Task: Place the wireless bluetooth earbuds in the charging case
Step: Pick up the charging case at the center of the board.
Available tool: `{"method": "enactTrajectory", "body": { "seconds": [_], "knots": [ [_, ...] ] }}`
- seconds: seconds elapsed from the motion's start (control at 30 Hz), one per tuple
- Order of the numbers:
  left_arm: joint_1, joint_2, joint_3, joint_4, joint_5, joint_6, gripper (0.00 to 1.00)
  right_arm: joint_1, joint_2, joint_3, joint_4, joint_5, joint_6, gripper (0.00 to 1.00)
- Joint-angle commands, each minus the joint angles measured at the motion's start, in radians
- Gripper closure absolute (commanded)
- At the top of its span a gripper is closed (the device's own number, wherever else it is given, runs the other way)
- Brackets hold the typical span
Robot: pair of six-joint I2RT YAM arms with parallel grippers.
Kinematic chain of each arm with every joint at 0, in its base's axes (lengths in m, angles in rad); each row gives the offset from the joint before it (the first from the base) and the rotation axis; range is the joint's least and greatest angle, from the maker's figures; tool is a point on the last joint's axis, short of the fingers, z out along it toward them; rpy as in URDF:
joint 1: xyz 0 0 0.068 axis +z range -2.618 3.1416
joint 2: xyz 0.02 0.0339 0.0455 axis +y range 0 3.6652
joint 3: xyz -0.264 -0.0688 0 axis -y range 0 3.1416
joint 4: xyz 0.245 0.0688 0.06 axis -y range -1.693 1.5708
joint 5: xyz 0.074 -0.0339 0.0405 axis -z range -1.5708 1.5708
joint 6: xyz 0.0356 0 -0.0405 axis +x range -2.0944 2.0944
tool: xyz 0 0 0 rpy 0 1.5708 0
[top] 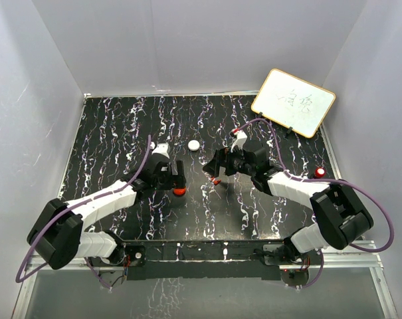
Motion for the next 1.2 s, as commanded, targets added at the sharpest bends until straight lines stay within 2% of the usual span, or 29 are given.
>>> {"method": "enactTrajectory", "body": {
  "seconds": [0.0,0.23,0.57,1.17],
  "knots": [
    [-0.049,-0.001,-0.011,-0.014,-0.064,0.009,0.01,-0.001,-0.003,0.023,0.051,-0.007,0.005,0.06],
    [-0.096,0.028,0.001,0.003,-0.050,0.070,0.01,-0.001,-0.013,0.012,0.049,-0.002,0.002,0.06],
    [-0.100,0.057,-0.006,-0.009,-0.023,0.162,0.01,-0.001,-0.019,0.012,0.039,-0.002,-0.015,0.06],
    [-0.111,0.150,0.003,0.006,-0.031,0.219,0.07,-0.002,-0.028,0.005,0.031,0.022,-0.036,0.06]
  ]
}}
